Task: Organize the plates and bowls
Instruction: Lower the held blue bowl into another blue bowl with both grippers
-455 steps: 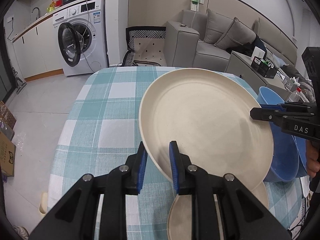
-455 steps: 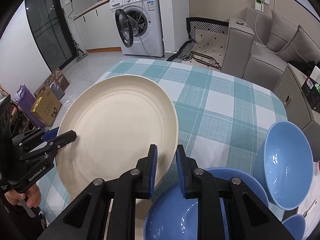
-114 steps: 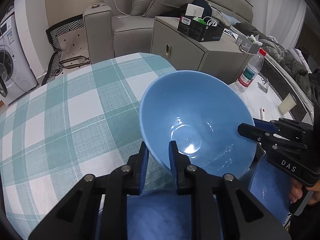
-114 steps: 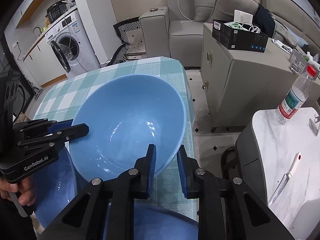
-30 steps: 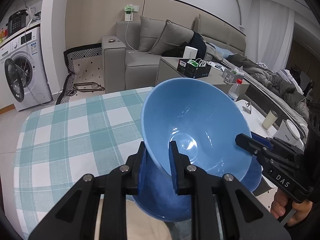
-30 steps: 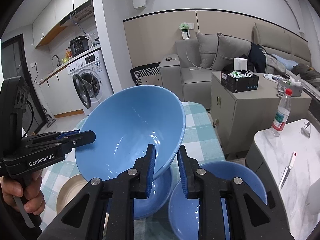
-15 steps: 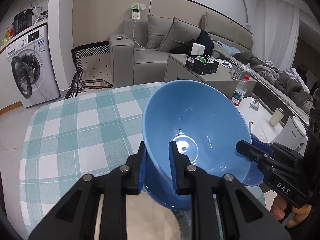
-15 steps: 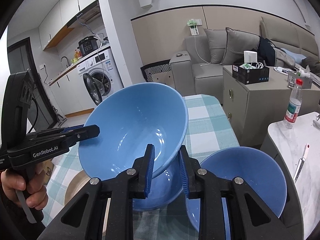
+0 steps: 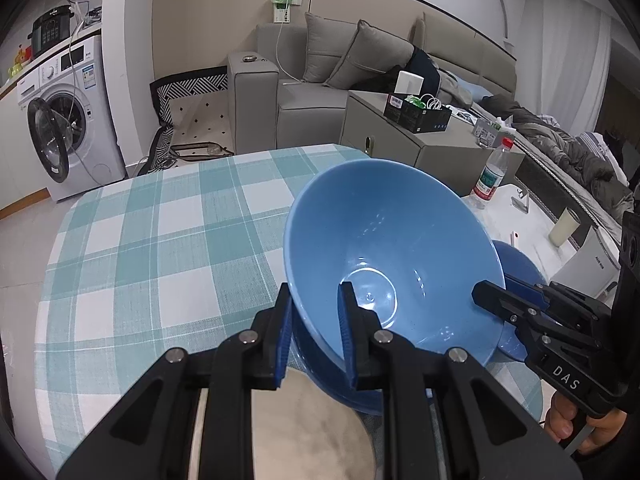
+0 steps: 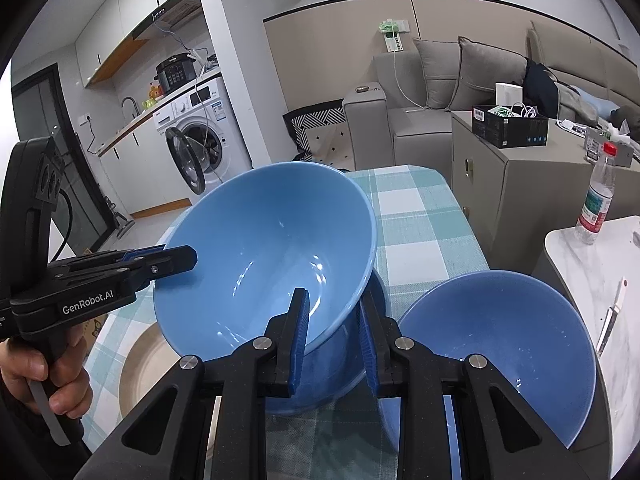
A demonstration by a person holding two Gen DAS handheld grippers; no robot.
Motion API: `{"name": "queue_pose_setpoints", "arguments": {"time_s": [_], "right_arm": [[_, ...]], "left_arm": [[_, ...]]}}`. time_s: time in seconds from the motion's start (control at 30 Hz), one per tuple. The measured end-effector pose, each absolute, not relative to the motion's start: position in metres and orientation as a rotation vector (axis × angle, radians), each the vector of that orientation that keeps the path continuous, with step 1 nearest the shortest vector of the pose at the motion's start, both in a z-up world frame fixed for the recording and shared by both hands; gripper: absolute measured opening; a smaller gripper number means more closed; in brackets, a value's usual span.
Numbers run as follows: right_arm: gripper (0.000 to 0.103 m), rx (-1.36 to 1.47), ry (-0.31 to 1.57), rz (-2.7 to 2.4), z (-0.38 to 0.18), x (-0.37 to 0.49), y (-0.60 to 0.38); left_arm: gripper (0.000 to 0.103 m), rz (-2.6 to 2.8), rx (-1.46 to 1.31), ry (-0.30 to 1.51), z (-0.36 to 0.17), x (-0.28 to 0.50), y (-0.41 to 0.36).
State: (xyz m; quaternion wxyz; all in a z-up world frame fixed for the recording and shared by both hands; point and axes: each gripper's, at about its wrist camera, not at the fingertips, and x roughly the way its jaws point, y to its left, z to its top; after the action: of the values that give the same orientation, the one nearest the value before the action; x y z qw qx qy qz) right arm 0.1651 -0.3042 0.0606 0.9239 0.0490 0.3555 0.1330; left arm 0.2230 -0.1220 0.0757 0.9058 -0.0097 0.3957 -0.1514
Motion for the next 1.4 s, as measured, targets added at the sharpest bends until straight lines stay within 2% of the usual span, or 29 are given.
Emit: {"name": "queue_pose_setpoints", "arguments": {"time_s": [0.9,1.07,1.4], "right_arm": [[0.026,0.003,0.814,0.230,0.037,0.176,-0.294],[0.033,-0.013,0.821,0.225,0.034,0.178,-0.293],[0.035,-0.050,0.819,0.230,0.033,0.175,-0.288]], "left_arm": [[0.019,-0.287,0.017,0.911,0.038,0.231,-0.129],[0.020,-0.287,0.029,0.914,0.037,0.230,-0.132],[0.026,-0.293,0.053,0.923,0.034,0.226,-0.132]]}}
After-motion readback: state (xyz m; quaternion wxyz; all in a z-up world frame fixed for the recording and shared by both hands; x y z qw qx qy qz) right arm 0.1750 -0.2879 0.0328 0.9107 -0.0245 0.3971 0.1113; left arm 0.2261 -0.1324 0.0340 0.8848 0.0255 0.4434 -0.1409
